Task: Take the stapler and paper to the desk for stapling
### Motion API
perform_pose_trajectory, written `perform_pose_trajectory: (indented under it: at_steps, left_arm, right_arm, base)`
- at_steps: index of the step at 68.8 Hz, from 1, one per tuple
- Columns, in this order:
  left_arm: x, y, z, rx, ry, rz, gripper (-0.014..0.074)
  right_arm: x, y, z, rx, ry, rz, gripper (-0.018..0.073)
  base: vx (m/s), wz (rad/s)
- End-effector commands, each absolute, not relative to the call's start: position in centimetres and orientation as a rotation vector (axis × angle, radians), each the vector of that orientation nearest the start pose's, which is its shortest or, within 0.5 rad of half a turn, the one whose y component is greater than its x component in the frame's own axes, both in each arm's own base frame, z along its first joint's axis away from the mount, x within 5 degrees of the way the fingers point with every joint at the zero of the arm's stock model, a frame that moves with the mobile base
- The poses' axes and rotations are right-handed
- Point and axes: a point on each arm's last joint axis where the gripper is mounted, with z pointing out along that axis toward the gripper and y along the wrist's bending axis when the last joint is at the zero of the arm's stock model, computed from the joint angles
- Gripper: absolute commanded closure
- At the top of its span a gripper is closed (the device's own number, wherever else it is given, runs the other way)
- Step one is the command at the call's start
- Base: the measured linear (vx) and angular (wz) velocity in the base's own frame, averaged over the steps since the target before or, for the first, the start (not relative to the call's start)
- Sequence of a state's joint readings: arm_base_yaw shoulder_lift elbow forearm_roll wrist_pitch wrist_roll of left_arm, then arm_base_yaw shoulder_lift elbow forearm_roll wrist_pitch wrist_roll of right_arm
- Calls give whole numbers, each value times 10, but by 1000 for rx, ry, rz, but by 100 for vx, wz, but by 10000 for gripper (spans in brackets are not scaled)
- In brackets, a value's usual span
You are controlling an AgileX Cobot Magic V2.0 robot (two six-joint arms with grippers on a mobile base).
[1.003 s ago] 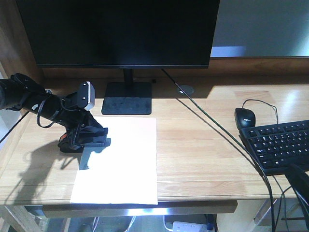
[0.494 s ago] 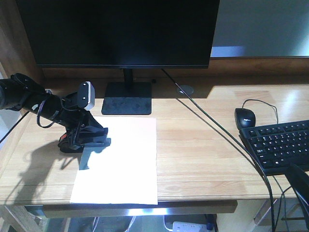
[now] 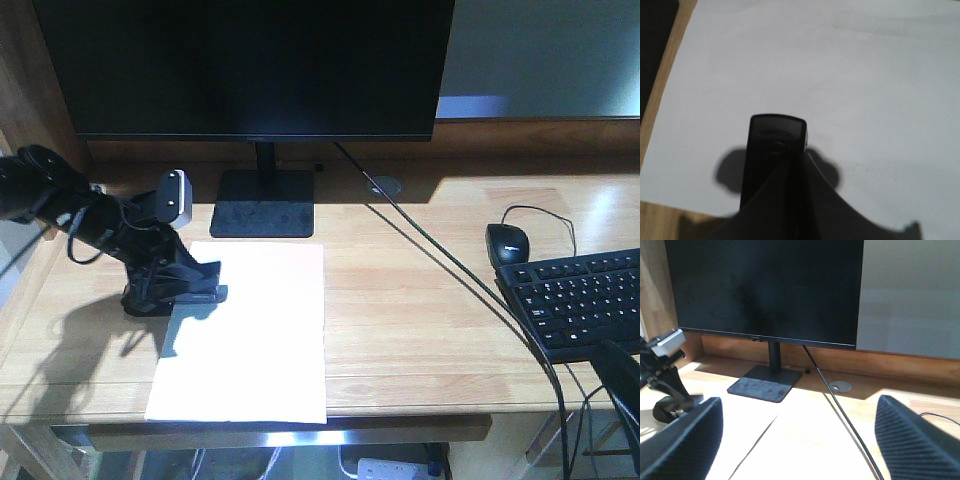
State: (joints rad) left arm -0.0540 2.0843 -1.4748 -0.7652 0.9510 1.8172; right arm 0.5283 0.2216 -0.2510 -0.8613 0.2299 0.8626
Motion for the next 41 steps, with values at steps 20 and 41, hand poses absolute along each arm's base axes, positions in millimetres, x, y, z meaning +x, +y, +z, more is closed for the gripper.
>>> perform_pose_trajectory:
  at_steps: [20, 41]
  left_arm:
    - [373, -53, 332, 1305, 1974, 19, 603]
    - [315, -22, 414, 425, 2154, 104, 603]
  right_arm:
    - [67, 24, 282, -307, 1533, 292, -18]
    - [67, 24, 282, -307, 1533, 292, -18]
  base:
    - [0, 0]
    - [0, 0]
